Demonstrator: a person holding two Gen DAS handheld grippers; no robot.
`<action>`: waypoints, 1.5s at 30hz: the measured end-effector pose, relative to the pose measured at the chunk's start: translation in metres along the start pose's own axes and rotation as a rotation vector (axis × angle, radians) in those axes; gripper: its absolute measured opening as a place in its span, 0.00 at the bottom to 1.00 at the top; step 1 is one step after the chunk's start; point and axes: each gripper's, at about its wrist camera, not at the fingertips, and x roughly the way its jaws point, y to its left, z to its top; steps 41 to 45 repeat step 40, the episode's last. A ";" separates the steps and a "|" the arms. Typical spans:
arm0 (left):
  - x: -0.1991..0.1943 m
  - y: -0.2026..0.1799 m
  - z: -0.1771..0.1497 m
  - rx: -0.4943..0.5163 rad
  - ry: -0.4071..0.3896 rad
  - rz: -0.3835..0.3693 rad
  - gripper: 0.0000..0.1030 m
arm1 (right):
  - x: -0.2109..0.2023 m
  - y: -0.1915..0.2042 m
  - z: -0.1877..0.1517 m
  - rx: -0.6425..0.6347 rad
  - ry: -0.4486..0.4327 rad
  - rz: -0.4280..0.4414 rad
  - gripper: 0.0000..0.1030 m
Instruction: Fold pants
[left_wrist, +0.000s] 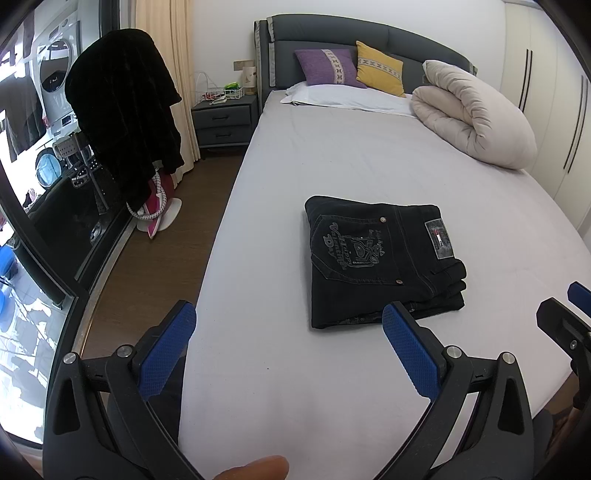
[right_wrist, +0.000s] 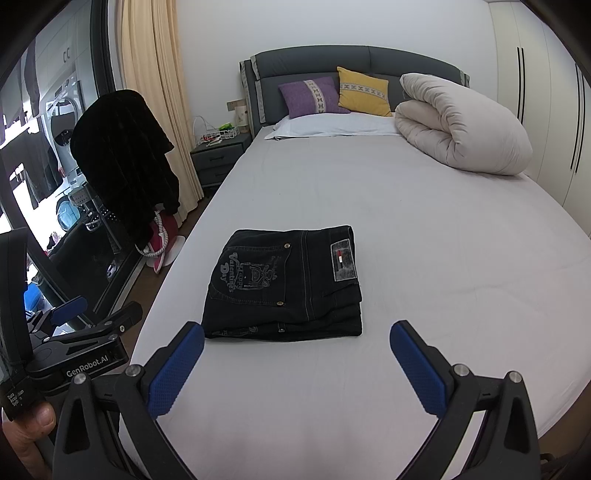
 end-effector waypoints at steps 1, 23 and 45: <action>0.001 0.000 0.000 0.000 0.000 0.001 1.00 | 0.000 0.000 0.000 0.000 0.000 0.000 1.00; 0.004 -0.004 -0.004 0.014 0.004 0.006 1.00 | -0.001 0.001 0.000 0.000 0.001 -0.001 1.00; 0.008 -0.010 -0.008 0.036 0.033 0.009 1.00 | 0.006 0.004 -0.010 0.008 0.010 0.015 1.00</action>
